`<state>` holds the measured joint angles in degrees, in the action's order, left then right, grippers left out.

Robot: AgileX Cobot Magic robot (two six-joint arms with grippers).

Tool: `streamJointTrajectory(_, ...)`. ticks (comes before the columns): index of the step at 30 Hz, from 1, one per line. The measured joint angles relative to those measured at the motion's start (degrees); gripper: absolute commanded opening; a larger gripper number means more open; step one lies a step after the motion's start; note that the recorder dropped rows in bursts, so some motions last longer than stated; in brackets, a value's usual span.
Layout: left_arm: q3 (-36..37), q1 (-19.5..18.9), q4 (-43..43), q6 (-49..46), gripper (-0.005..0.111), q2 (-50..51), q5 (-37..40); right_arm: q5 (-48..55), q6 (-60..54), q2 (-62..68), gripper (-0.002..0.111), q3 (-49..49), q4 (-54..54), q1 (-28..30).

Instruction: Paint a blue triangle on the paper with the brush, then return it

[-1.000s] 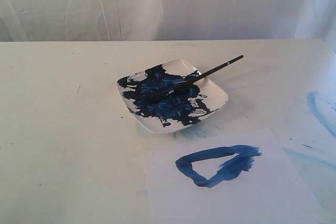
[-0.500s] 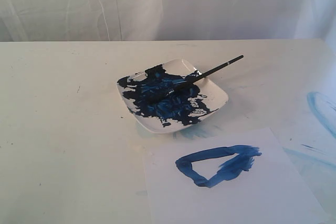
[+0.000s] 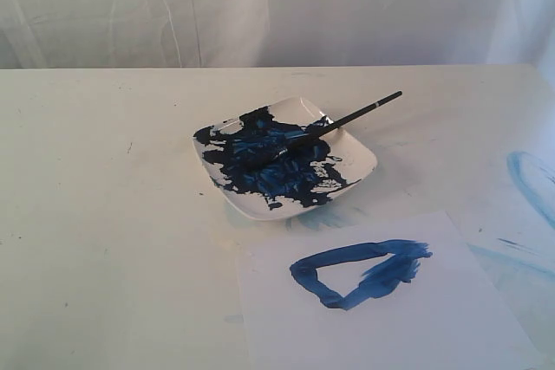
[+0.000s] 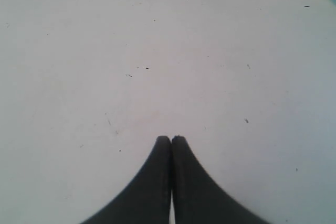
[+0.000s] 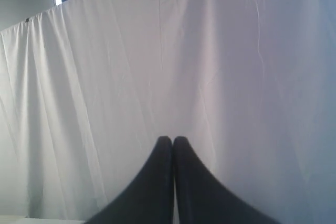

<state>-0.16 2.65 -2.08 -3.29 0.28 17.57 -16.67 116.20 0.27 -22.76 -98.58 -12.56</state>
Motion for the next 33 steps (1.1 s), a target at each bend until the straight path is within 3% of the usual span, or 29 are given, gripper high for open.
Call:
streamJointTrajectory(8,0.0,0.0,0.0,0.0,0.000,0.0,0.0,0.2,0.9,0.0,0.000,0.0,8.5,0.0)
streamJointTrajectory(13,0.0,0.0,0.0,0.0,0.000,0.0,0.0,0.5,3.1,0.0,0.000,0.7,0.9,0.0)
streamJointTrajectory(17,0.0,0.0,0.0,0.0,0.000,0.0,0.0,2.1,3.3,0.0,0.000,3.3,1.1,0.0)
streamJointTrajectory(19,0.0,0.0,0.0,0.0,0.000,0.0,0.0,2.8,3.4,0.0,0.000,4.9,8.6,0.0)
streamJointTrajectory(25,0.0,0.0,0.0,0.0,0.000,0.0,0.0,5.9,4.2,0.0,0.000,8.7,44.6,0.0)
streamJointTrajectory(33,0.0,0.0,0.0,0.0,0.000,0.0,0.0,7.0,4.2,0.0,0.000,10.4,52.2,0.0)
